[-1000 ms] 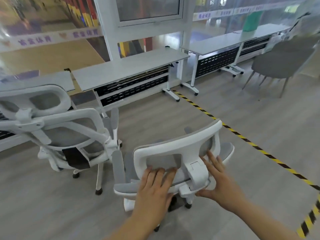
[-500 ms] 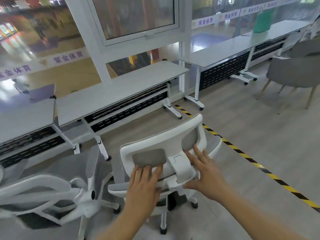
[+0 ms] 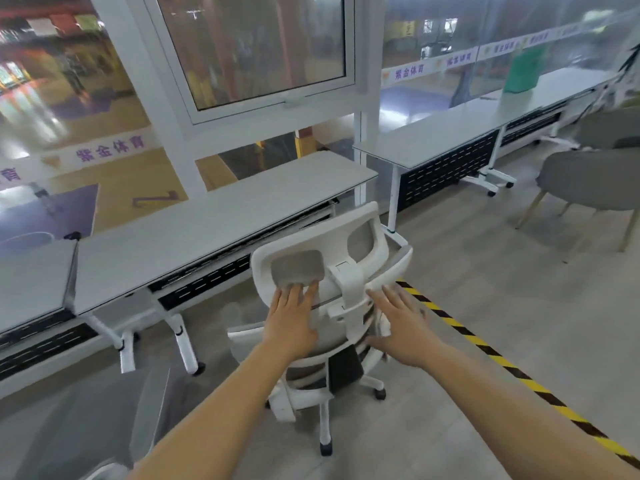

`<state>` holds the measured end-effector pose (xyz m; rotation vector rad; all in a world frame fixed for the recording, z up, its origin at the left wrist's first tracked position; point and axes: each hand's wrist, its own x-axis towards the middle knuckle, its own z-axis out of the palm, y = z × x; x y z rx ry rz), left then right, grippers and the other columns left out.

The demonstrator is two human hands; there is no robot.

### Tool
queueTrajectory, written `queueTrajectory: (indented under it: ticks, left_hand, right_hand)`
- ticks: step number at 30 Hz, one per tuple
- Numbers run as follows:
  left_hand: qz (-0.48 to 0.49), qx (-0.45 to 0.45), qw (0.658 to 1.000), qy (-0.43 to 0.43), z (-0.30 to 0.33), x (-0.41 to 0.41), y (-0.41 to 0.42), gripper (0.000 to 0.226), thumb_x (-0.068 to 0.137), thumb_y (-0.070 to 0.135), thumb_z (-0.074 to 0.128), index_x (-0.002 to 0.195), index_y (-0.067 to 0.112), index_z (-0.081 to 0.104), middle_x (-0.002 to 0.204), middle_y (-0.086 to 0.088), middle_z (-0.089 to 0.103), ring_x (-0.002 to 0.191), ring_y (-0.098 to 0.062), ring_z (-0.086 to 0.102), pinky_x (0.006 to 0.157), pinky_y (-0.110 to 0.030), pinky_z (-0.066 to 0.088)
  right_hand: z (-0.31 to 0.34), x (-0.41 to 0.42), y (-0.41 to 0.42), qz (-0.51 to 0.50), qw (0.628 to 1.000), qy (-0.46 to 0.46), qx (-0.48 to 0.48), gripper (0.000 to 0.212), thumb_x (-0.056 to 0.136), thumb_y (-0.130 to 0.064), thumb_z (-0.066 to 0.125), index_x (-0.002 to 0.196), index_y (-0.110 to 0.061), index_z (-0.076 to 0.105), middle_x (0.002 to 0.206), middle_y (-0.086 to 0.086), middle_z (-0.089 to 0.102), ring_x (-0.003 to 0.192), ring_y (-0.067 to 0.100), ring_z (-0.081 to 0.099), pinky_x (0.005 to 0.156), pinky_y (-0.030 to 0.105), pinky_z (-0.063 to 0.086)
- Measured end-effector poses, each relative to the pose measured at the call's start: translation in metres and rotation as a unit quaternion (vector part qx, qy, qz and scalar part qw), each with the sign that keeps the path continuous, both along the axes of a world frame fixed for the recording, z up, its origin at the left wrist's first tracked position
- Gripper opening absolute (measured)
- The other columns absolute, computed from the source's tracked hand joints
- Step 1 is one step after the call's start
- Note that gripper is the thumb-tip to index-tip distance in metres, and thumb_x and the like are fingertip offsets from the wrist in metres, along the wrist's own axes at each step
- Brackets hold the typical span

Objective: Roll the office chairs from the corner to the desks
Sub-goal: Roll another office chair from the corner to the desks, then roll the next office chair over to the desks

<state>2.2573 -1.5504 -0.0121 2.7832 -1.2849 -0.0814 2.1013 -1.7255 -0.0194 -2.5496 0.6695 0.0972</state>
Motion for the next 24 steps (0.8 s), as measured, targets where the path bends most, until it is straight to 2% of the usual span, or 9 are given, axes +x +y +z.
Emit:
queueTrajectory:
  ticks: [7, 12, 17, 20, 24]
  left_hand:
    - [-0.029, 0.004, 0.999, 0.028, -0.005, 0.092, -0.058, 0.092, 0.088, 0.038, 0.053, 0.154, 0.024, -0.008, 0.163, -0.008, -0.008, 0.149, -0.027, -0.011, 0.121, -0.041, -0.008]
    - [-0.107, 0.015, 0.986, 0.126, -0.006, 0.098, -0.088, 0.081, 0.09, 0.041, 0.056, 0.155, 0.032, 0.007, 0.162, 0.002, -0.016, 0.149, -0.024, -0.015, 0.122, -0.043, 0.0]
    - [-0.202, 0.029, 0.962, 0.183, -0.011, 0.019, -0.133, 0.079, 0.09, 0.049, 0.056, 0.154, 0.035, 0.012, 0.164, 0.003, -0.004, 0.15, -0.023, -0.006, 0.121, -0.039, 0.005]
    - [-0.271, 0.036, 0.935, 0.226, -0.004, -0.056, -0.157, 0.078, 0.091, 0.045, 0.057, 0.154, 0.032, 0.013, 0.164, 0.003, -0.003, 0.15, -0.022, -0.006, 0.121, -0.039, 0.007]
    - [-0.354, 0.013, 0.883, 0.308, 0.011, -0.184, -0.166, 0.076, 0.091, 0.041, 0.061, 0.153, 0.035, 0.017, 0.162, 0.008, 0.007, 0.149, -0.015, 0.001, 0.12, -0.034, 0.011]
  right_hand:
    - [-0.014, -0.006, -0.008, -0.136, 0.989, 0.033, 0.04, 0.081, 0.09, -0.055, 0.057, 0.152, -0.048, 0.004, 0.164, -0.013, -0.002, 0.152, 0.018, 0.001, 0.12, 0.052, 0.013]
    - [-0.013, -0.02, -0.008, -0.232, 0.97, -0.024, 0.07, 0.073, 0.091, -0.056, 0.055, 0.152, -0.047, 0.015, 0.163, -0.015, 0.007, 0.151, 0.012, 0.005, 0.121, 0.045, 0.014]
    - [-0.003, -0.094, 0.007, -0.363, 0.927, -0.074, 0.054, 0.068, 0.091, -0.052, 0.059, 0.15, -0.041, 0.027, 0.159, -0.015, 0.022, 0.148, 0.006, 0.014, 0.118, 0.039, 0.021]
    - [0.009, -0.169, 0.026, -0.471, 0.874, -0.097, 0.067, 0.065, 0.09, -0.05, 0.06, 0.148, -0.042, 0.031, 0.157, -0.016, 0.025, 0.147, 0.007, 0.018, 0.118, 0.04, 0.022]
    - [0.013, -0.286, 0.063, -0.587, 0.795, -0.129, 0.082, 0.062, 0.088, -0.048, 0.063, 0.145, -0.04, 0.038, 0.155, -0.012, 0.034, 0.145, 0.01, 0.026, 0.117, 0.041, 0.026]
